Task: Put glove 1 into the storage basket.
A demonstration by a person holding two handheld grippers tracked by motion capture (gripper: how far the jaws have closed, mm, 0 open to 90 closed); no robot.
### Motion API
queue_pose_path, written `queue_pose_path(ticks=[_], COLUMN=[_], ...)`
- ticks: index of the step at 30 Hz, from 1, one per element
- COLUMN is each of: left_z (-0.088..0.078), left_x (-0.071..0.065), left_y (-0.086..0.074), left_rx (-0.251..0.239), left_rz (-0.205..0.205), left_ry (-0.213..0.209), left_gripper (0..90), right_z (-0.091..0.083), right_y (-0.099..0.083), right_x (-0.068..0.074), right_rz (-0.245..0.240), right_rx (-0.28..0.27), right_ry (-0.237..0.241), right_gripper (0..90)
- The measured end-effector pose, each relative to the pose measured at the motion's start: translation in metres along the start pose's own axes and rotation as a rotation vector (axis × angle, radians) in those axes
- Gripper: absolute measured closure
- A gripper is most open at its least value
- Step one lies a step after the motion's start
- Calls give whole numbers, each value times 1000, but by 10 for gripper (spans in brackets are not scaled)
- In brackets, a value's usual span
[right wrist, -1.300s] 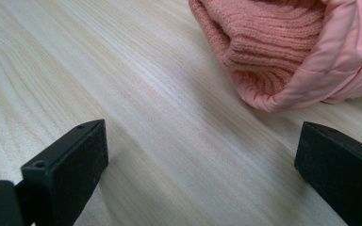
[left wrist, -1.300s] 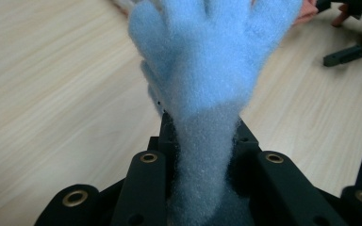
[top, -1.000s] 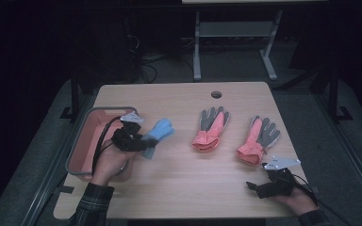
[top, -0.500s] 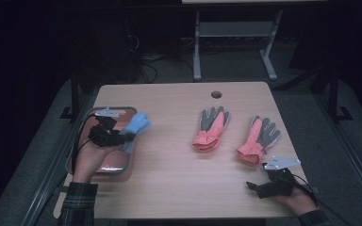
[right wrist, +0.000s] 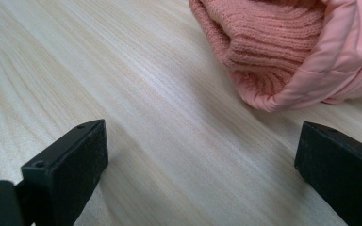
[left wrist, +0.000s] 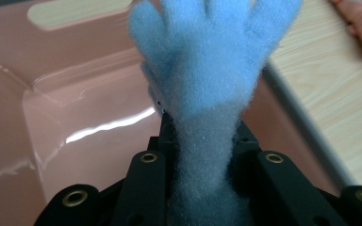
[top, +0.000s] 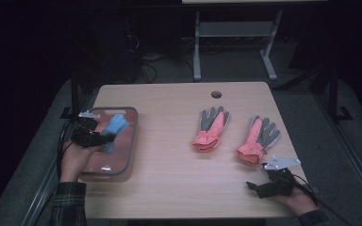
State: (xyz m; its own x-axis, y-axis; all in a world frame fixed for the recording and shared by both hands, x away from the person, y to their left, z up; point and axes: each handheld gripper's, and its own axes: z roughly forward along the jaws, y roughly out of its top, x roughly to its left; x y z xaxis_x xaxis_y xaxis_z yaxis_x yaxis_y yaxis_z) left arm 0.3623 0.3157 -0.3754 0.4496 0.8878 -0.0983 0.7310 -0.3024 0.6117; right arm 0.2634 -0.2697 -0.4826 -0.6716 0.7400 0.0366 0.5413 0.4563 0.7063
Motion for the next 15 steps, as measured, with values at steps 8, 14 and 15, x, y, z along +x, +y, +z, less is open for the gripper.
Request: queue_pose_path(ticks=[8,14,15], left_z=[19,33,37], left_x=[11,17,18], left_y=[-3,-7,-6], left_rx=[56,112,127], left_rz=[-14,-25,-20], left_ry=[39,63,61], left_gripper=[724,714,706], right_z=[0,0,0], right_y=[0,0,0], right_x=[0,0,0], right_rz=[0,1,2], right_rx=[0,1,0], right_ry=[0,0,0], right_gripper=[29,30,30])
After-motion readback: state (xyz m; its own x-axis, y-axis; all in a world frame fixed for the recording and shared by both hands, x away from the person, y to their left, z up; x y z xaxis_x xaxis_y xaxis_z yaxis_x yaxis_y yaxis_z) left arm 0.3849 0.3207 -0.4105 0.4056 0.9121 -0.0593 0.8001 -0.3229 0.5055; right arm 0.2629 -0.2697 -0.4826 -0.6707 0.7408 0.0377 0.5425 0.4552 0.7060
